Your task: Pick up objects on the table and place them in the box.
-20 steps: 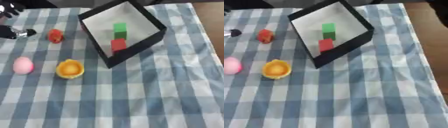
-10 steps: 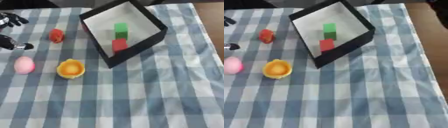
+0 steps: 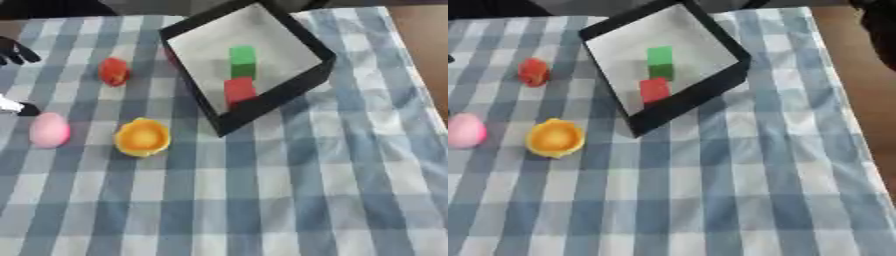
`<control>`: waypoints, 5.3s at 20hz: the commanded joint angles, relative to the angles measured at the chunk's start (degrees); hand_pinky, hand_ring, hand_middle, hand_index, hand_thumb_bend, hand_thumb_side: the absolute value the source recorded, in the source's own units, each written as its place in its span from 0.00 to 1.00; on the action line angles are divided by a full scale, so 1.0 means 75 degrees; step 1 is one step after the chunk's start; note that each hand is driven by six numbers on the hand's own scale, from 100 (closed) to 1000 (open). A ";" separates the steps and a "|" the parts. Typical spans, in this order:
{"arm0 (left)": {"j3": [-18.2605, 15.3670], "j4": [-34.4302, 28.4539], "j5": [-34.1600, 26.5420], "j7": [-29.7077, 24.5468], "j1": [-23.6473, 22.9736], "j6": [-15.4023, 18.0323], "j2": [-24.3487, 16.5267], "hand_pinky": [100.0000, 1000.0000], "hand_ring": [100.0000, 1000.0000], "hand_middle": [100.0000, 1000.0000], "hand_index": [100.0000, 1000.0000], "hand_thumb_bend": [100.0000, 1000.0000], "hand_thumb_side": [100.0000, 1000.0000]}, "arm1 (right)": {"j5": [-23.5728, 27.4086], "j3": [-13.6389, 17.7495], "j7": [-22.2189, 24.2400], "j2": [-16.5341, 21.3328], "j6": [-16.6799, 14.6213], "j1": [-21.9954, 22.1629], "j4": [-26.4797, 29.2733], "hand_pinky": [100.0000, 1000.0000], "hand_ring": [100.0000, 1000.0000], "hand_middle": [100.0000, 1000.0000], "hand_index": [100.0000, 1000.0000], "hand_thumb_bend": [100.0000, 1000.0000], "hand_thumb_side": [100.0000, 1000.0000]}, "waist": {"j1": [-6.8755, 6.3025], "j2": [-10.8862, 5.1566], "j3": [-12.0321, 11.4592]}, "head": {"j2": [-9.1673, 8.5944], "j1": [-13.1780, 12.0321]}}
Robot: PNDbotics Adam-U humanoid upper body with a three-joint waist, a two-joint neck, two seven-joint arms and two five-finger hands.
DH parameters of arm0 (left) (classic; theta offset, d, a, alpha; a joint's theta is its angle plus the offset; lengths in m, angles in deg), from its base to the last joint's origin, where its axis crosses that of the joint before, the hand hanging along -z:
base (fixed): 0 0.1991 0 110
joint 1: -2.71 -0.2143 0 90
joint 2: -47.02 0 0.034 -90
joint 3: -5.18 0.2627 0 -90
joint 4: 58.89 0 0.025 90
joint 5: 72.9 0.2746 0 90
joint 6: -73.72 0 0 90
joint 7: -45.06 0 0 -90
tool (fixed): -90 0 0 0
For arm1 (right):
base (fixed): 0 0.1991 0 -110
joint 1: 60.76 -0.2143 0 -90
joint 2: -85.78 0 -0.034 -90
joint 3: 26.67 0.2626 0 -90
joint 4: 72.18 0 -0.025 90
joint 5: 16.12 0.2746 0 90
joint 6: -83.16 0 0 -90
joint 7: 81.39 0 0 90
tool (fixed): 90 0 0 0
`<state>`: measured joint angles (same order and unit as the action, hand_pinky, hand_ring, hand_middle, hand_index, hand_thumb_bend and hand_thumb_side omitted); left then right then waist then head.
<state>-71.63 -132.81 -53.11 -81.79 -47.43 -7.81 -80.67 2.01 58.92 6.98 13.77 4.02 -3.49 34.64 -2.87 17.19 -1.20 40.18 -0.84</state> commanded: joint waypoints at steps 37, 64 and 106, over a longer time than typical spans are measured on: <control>0.0371 0.0378 0.2190 -0.0531 0.0207 0.0217 0.0799 0.76 0.77 0.73 0.83 0.57 0.00 | -0.0287 0.0116 0.0189 -0.0298 0.0168 0.0159 -0.0336 0.91 0.75 0.72 0.71 0.00 0.67 | 0.0033 -0.0195 0.0090 | 0.0042 -0.0335; 0.0181 -0.1882 0.1758 -0.0262 0.2325 -0.0298 0.1649 0.68 0.66 0.58 0.64 0.06 0.00 | -0.0062 0.0219 0.0134 -0.0217 0.0135 0.0109 -0.0328 0.91 0.75 0.72 0.71 0.00 0.65 | 0.0036 -0.0340 0.0102 | 0.0097 -0.0073; -0.0262 0.3169 0.5272 0.1414 0.4227 0.0690 0.5166 0.78 0.80 0.76 0.88 0.64 0.25 | 0.0053 0.0121 0.0218 -0.0511 0.0203 -0.0177 -0.0308 0.91 0.75 0.72 0.71 0.00 0.62 | 0.0094 -0.0279 0.0403 | -0.0043 -0.0230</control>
<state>-72.93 -107.41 -13.28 -71.90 -16.70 -2.35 -40.56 2.62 59.43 8.42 9.23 5.57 -4.32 31.83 -2.85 17.01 1.87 40.15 -2.74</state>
